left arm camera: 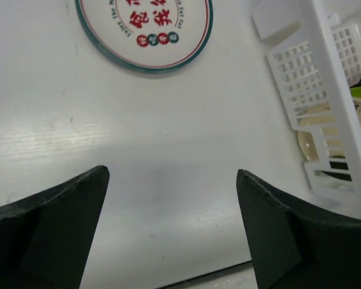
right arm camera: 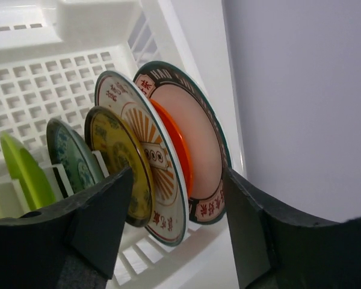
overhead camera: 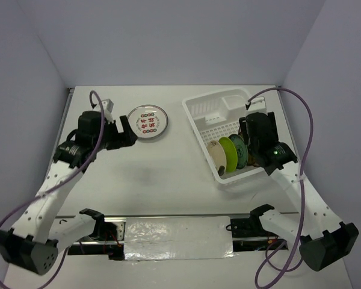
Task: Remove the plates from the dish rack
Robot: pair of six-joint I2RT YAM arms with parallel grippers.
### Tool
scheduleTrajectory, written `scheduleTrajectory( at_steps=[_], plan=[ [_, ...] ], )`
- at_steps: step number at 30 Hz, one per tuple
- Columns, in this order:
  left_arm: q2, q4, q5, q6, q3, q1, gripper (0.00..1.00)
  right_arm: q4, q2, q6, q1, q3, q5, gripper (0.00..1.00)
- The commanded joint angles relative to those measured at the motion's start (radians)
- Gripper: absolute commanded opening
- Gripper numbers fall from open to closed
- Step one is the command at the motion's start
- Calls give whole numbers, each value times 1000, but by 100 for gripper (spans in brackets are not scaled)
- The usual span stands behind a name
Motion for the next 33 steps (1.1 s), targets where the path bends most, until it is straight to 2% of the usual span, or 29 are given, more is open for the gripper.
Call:
scheduleTrajectory(
  at_steps=[1, 5, 9, 11, 18, 26, 33],
  plan=[
    [-107, -86, -6, 147, -97, -4, 99, 118, 46, -77, -19, -13, 9, 67],
    [-237, -58, -58, 144, -174, -4, 100, 126, 103, -81, -37, -16, 24, 60],
    [-227, -47, -31, 136, -187, -4, 99, 164, 147, -97, -54, -40, 38, 54],
    [-201, -57, -27, 136, -185, -4, 99, 178, 153, -115, -53, -65, 32, 47],
    [-201, -50, -20, 136, -190, -20, 99, 288, 139, -155, -59, -146, 49, 42],
    [-210, -50, -26, 133, -193, -43, 100, 285, 135, -146, -68, -134, 41, 14],
    [-209, -52, -31, 132, -191, -53, 100, 327, 81, -196, -68, -134, 47, 4]
  ],
)
